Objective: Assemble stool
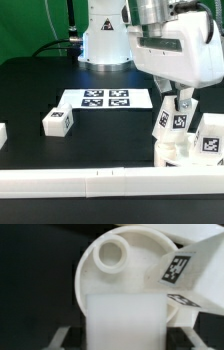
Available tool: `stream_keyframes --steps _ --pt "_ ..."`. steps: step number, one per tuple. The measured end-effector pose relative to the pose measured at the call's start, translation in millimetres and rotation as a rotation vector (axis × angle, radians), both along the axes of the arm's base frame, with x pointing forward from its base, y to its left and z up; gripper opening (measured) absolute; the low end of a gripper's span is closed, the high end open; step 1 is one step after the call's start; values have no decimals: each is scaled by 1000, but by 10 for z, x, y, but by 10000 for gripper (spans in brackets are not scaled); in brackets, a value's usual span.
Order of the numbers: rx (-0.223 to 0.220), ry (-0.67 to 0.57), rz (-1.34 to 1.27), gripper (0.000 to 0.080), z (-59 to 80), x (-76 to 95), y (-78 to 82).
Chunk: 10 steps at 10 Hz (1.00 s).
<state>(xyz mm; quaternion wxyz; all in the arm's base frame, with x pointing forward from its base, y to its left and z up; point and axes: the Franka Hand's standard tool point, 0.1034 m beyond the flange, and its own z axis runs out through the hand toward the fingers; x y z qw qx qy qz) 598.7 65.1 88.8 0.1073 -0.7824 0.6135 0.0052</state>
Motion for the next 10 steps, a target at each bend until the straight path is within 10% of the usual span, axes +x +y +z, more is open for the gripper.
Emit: stream_keyframes --steps 6,10 --pt "62 -14 -100 340 -14 40 -136" --pt "56 -35 -1 637 173 104 -43"
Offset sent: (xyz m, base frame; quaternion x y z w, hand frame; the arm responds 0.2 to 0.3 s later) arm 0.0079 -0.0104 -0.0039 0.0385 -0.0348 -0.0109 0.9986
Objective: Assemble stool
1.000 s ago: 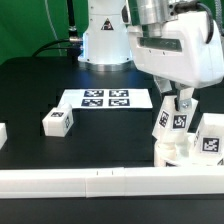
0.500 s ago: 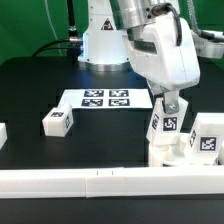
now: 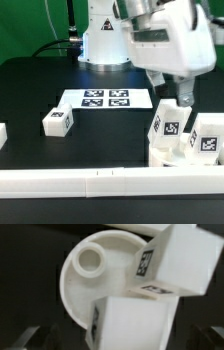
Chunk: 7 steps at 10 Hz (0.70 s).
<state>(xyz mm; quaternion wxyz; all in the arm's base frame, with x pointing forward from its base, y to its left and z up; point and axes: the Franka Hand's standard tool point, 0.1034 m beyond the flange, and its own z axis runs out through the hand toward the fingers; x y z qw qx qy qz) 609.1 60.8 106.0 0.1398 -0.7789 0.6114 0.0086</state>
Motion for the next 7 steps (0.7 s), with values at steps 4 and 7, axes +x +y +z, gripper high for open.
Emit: stream_keyframes --steps 4,7 --pt "-47 -73 259 649 191 40 102" --pt "-122 -138 662 649 139 47 15"
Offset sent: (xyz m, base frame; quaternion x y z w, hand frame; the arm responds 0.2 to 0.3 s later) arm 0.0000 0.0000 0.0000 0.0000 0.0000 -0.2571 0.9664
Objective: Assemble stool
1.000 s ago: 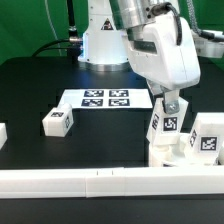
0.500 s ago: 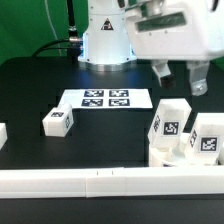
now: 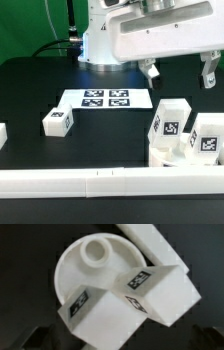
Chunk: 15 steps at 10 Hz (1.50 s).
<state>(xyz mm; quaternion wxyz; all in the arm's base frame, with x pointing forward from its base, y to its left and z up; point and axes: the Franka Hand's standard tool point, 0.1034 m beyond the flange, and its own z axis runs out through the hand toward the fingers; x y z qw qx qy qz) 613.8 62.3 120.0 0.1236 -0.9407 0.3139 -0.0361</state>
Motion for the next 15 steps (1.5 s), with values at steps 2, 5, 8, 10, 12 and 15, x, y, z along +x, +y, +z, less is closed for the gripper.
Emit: stream_keyframes --steps 2,5,8,10,12,15 --pt "-53 -53 263 649 -37 69 -5" --pt "-79 -88 434 649 -57 84 -9" --pt "-114 -127 638 649 -70 82 -22" --pt "-180 -162 932 649 -113 89 -16" --pt "-217 -154 1236 649 -163 112 40" --pt "-246 -183 1406 649 -166 131 -8"
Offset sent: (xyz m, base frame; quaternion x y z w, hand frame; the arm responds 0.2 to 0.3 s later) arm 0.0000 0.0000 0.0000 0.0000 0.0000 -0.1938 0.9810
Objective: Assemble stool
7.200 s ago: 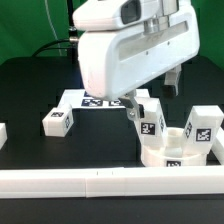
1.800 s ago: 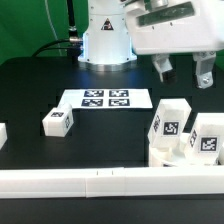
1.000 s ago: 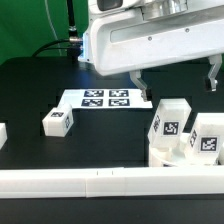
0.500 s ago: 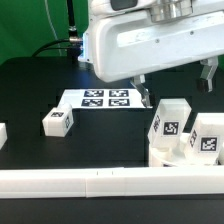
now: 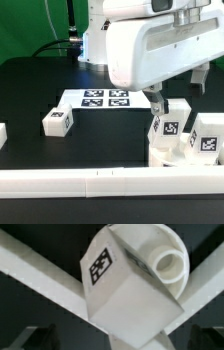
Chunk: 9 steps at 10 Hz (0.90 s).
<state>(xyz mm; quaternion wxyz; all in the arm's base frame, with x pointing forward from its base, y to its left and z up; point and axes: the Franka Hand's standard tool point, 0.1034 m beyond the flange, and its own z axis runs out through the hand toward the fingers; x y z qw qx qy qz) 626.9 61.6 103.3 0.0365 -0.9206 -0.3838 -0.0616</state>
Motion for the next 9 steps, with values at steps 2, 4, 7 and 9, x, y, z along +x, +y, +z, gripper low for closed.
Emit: stream_keyframes --steps 2,4,7,9 --pt "-36 -36 165 649 -32 -9 -8" --pt "-72 -53 330 649 -23 -1 -19" --pt "-113 -93 529 649 -6 38 -19" --pt "-153 -103 665 649 39 61 -34"
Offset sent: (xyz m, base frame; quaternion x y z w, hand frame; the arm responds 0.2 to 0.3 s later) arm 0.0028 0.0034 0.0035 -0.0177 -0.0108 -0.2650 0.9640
